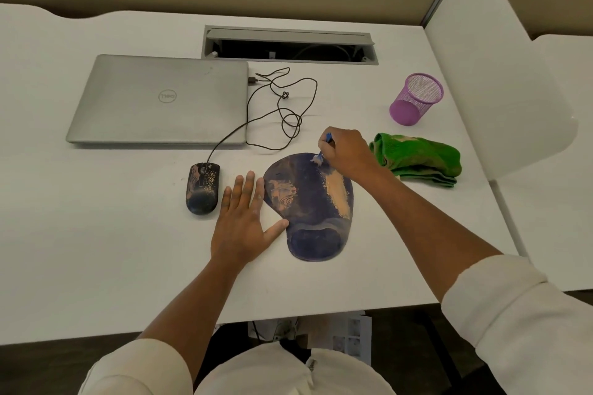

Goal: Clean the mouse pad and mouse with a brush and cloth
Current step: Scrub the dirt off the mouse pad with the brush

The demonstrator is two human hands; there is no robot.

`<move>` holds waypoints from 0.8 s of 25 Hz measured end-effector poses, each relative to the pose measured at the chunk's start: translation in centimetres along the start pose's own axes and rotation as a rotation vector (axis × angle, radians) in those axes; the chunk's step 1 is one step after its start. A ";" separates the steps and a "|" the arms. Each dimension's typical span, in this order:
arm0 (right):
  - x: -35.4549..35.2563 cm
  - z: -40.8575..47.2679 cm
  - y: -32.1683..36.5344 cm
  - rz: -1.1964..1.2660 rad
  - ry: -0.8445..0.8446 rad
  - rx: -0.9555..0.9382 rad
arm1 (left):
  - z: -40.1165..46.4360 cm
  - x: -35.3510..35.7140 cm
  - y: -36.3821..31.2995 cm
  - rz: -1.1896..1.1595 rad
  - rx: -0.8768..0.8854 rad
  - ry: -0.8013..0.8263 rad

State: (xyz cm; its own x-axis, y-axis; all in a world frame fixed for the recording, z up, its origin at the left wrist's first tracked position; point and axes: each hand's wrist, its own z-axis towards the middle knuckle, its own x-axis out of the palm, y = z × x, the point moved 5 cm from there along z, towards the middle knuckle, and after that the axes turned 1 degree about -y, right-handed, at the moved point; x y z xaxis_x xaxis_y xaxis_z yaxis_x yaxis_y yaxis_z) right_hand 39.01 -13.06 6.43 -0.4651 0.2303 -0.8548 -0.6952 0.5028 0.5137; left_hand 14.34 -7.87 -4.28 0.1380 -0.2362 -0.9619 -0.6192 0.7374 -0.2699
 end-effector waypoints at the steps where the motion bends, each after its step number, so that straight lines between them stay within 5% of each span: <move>1: 0.4 -0.1 0.0 -0.016 0.024 0.009 | 0.0 0.0 0.0 -0.002 -0.001 0.001; 14: 0.7 -0.8 -0.8 -0.116 0.124 0.019 | -0.1 -0.1 -0.1 0.016 -0.010 0.010; 20: 0.0 -0.8 -0.6 -0.052 0.038 0.043 | -0.2 -0.4 -0.3 -0.014 -0.006 -0.003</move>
State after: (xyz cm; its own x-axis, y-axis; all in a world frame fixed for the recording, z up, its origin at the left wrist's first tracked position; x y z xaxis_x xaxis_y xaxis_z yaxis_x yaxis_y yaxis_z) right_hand 39.01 -14.03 6.17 -0.4503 0.1713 -0.8763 -0.6950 0.5489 0.4644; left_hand 14.33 -8.09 -3.85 0.1484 -0.2447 -0.9582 -0.6222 0.7300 -0.2828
